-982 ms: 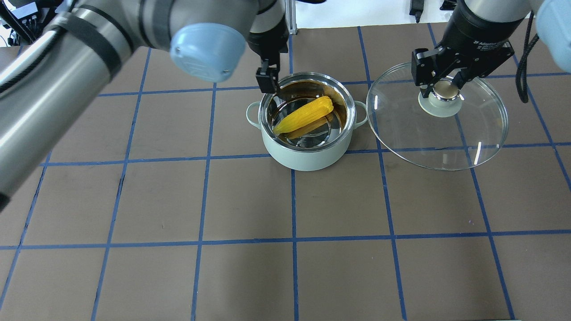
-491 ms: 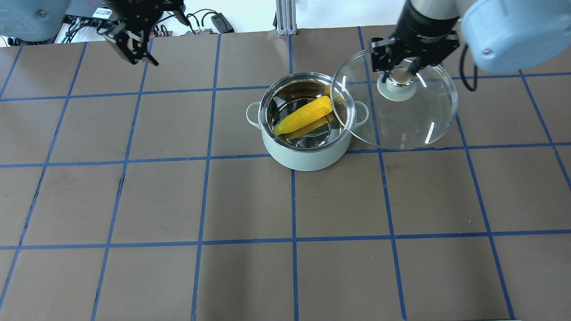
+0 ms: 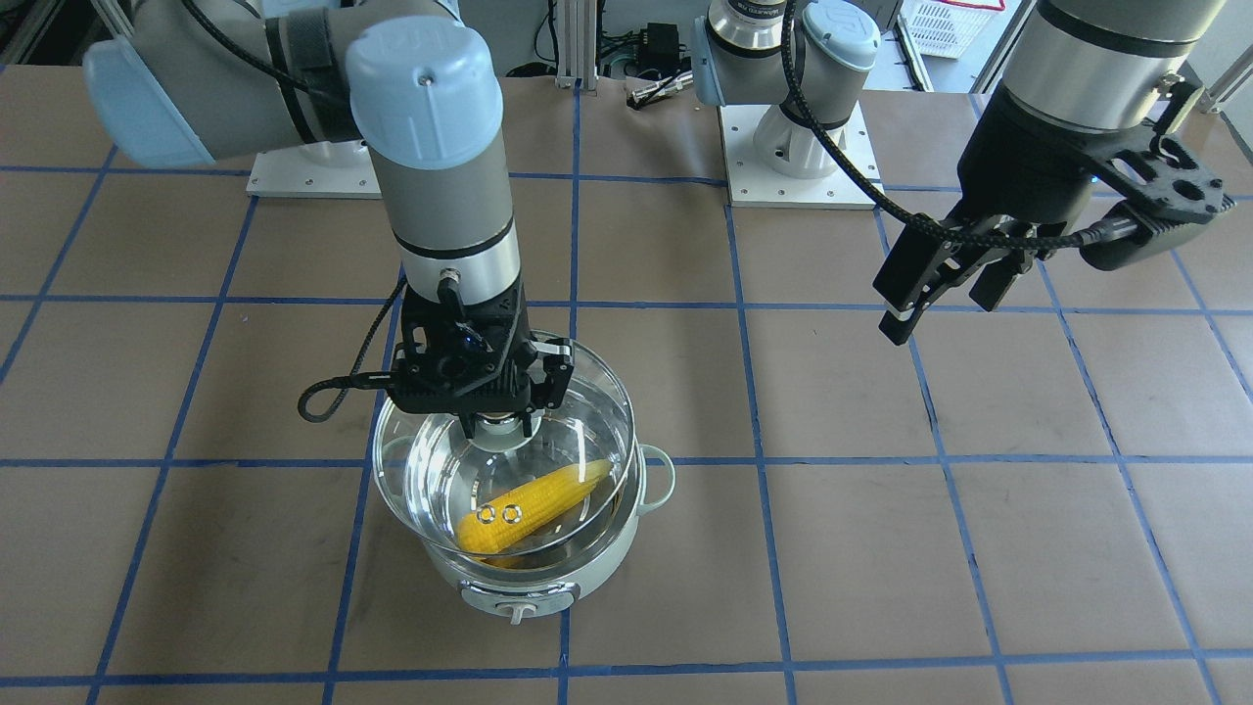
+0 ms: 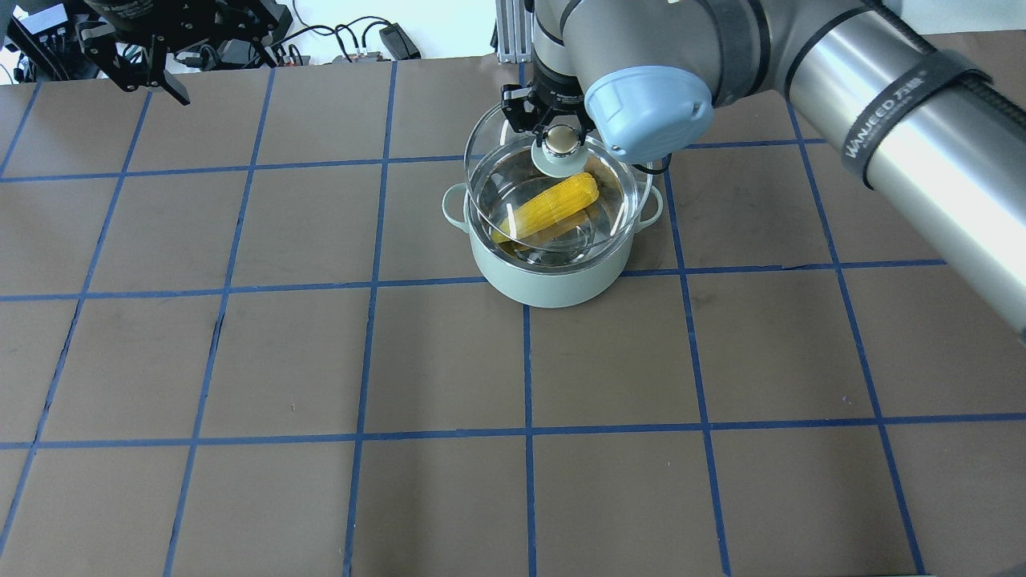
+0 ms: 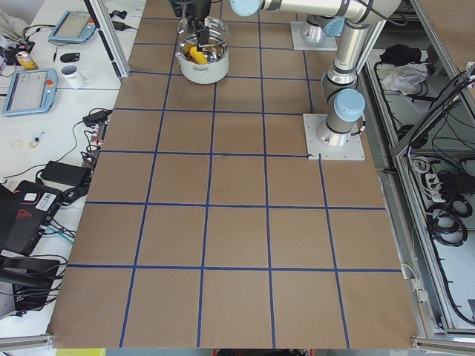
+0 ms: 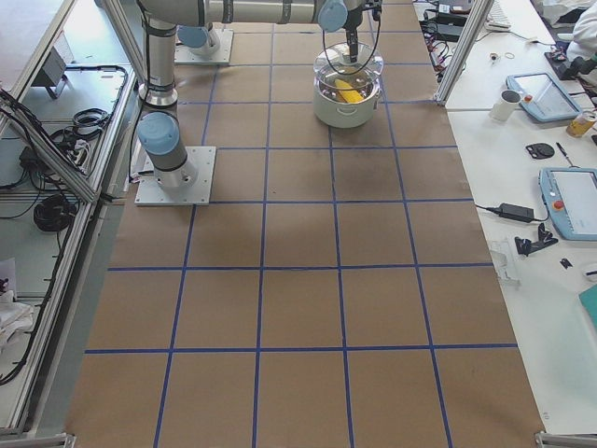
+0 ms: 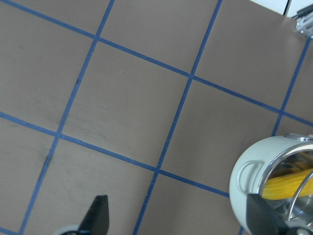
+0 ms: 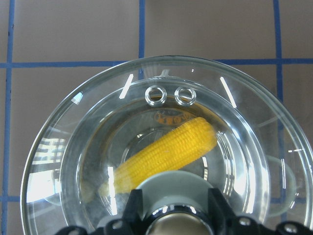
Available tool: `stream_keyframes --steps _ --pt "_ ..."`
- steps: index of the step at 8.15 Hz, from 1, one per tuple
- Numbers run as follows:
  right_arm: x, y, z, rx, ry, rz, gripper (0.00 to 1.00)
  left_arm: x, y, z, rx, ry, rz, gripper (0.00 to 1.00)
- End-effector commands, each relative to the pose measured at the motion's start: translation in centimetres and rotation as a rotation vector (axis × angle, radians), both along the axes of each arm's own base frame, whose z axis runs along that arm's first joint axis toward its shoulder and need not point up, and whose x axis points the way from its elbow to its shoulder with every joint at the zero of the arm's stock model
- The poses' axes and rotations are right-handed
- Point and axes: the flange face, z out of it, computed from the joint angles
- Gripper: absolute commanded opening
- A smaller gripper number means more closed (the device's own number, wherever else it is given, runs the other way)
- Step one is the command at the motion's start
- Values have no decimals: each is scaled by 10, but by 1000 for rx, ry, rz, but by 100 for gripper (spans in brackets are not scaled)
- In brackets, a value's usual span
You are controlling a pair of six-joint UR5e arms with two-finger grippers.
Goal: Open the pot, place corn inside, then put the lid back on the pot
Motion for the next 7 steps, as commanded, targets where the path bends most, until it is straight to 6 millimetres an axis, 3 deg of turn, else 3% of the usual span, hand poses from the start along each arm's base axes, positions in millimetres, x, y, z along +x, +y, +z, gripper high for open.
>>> stream_keyframes --steps 1,3,7 --pt "17 -15 -20 -28 0 7 26 23 9 -7 79 -267 -295 100" --pt "17 -16 -36 41 15 -21 24 23 17 -5 112 -251 -329 100" --pt "19 -21 -38 90 18 -45 23 23 23 5 86 -217 -395 100"
